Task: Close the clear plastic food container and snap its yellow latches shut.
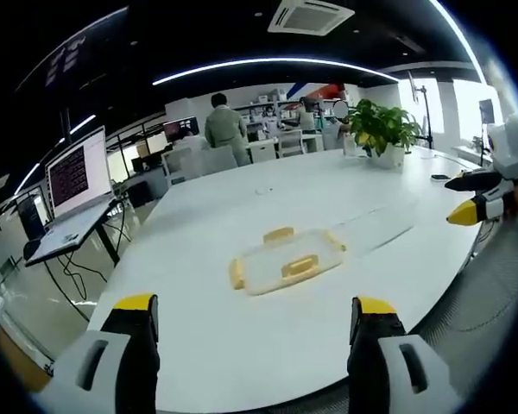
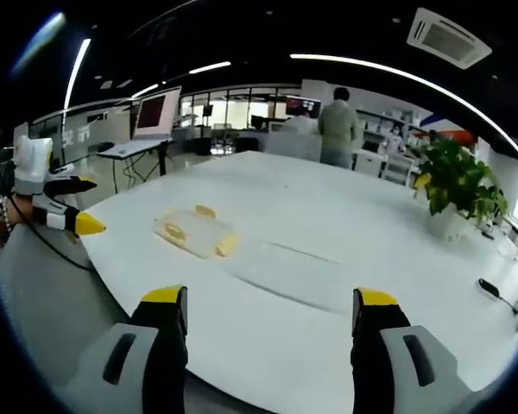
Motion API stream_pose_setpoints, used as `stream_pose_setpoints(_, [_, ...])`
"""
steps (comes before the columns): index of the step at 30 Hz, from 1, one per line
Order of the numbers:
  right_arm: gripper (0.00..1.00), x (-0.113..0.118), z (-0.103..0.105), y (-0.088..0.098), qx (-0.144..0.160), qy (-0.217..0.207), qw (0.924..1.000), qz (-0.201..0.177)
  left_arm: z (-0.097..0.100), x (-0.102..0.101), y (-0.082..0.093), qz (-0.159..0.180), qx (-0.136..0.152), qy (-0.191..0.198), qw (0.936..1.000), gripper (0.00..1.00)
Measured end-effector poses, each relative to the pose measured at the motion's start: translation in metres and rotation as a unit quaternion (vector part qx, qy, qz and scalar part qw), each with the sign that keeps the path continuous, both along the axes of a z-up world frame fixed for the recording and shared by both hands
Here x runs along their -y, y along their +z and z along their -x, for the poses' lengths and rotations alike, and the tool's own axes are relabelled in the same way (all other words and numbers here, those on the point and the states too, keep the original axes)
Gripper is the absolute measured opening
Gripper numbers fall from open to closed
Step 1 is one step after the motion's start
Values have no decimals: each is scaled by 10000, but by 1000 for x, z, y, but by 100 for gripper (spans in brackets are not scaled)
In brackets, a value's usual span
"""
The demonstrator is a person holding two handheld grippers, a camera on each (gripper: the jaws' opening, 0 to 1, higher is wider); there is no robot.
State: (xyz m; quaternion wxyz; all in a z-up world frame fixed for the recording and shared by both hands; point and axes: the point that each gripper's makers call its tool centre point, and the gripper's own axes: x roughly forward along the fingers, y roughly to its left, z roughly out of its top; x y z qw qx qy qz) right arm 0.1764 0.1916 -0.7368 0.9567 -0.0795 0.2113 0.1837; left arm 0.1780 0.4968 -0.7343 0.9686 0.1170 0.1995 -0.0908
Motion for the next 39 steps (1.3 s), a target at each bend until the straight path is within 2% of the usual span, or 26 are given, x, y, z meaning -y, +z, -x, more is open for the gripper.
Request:
stream_pose_setpoints(3, [75, 0, 0, 0, -10, 4, 10000, 16, 0, 1, -1, -7, -14, -16, 10000, 94])
stream_pose_setpoints(10, [75, 0, 0, -1, -37, 5, 10000, 43, -1, 2, 1, 33, 55, -41, 10000, 95])
stream_pose_setpoints(12, [75, 0, 1, -2, -45, 6, 10000, 55, -1, 3, 2, 84, 82, -43, 9999, 97])
stream_pose_setpoints(14, [75, 0, 1, -2, -62, 19, 10000, 65, -2, 4, 9, 301, 254, -24, 9992, 99])
stream_pose_setpoints(16, [75, -1, 1, -3, -82, 40, 9999, 68, -2, 4, 10, 347, 265, -34, 9990, 99])
stream_pose_setpoints(31, [75, -1, 1, -4, -84, 41, 9999, 91, -1, 6, 12, 326, 331, -48, 9989, 98])
stream_pose_setpoints(39, [75, 0, 1, -4, -62, 22, 10000, 62, 0, 6, 10, 272, 267, -53, 9993, 97])
